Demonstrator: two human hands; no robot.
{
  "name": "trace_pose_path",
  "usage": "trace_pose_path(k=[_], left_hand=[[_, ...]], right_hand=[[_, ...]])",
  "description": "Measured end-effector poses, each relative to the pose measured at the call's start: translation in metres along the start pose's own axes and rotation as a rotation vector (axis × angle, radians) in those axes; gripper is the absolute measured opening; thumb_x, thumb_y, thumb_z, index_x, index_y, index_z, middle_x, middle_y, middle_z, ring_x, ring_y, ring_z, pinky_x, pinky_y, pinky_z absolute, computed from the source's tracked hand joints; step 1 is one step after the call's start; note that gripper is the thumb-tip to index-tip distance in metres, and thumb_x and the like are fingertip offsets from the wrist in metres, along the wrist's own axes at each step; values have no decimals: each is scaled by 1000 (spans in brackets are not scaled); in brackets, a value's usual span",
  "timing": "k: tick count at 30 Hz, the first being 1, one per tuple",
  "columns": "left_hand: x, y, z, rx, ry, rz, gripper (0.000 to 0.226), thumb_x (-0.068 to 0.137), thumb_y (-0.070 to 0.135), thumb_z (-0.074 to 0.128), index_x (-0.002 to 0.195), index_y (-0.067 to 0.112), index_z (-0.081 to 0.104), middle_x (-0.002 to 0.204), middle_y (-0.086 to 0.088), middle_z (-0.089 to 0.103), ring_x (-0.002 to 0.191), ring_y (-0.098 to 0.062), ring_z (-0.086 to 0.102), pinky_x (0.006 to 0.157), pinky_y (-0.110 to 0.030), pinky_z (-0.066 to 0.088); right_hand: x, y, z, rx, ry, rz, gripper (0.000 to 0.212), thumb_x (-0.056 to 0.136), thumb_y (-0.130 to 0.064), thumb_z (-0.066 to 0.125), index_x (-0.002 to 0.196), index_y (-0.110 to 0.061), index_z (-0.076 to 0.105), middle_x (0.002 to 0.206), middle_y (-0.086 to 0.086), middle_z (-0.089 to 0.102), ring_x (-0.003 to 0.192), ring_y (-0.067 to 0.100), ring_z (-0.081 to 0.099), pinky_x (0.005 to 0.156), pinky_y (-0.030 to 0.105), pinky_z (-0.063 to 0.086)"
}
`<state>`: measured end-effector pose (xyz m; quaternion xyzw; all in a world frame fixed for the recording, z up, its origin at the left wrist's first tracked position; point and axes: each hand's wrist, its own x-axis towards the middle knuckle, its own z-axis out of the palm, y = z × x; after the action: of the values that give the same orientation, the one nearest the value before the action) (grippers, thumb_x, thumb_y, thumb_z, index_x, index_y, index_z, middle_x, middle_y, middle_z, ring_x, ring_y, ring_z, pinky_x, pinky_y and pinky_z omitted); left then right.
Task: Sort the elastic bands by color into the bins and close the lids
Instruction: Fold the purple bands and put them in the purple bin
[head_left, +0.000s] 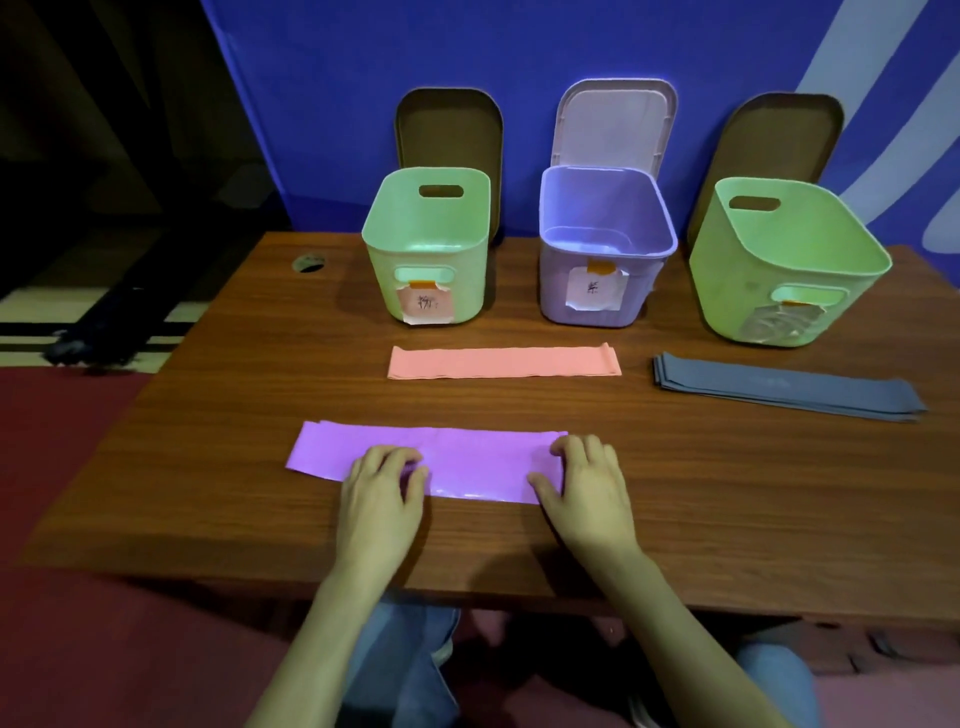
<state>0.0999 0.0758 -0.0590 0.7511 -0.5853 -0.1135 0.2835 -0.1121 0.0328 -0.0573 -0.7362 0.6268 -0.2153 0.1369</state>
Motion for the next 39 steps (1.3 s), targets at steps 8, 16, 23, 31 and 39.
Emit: trace_pose_path(k=[8, 16, 23, 31, 39], left_hand=[[3, -1, 3, 53, 56, 3, 22, 82, 23, 68, 101, 14, 68, 107, -6, 62, 103, -29, 55, 94, -43, 40], [8, -10, 2, -35, 106, 32, 18, 89, 9, 58, 103, 10, 68, 108, -8, 60, 106, -29, 54, 96, -43, 43], [13, -39, -24, 76, 346, -460, 33, 82, 11, 65, 112, 1, 54, 117, -28, 50, 112, -46, 42, 93, -54, 33], [7, -46, -35, -89, 431, -381, 19, 82, 15, 66, 98, 8, 56, 86, -7, 61, 99, -33, 53, 90, -43, 30], [34, -53, -35, -152, 337, -453, 28, 82, 17, 67, 107, 10, 55, 94, -10, 63, 108, -33, 51, 96, -43, 30]], right_hand=[[16, -20, -23, 324, -18, 21, 27, 85, -4, 57, 109, -15, 53, 97, -3, 50, 86, 14, 49, 73, 25, 35], [27, -2, -9, 225, -63, 108, 16, 87, -7, 55, 101, -14, 57, 98, -3, 45, 91, 22, 53, 73, 25, 34], [26, -4, -7, 207, -49, 109, 17, 86, -6, 53, 101, -14, 57, 98, -3, 44, 93, 23, 52, 72, 25, 32], [24, -6, -6, 220, -25, 99, 19, 85, -4, 53, 101, -14, 57, 98, -2, 46, 91, 21, 51, 73, 26, 34], [23, -8, -5, 264, -11, 132, 20, 87, -3, 52, 101, -15, 57, 99, -3, 45, 93, 19, 50, 77, 24, 35]])
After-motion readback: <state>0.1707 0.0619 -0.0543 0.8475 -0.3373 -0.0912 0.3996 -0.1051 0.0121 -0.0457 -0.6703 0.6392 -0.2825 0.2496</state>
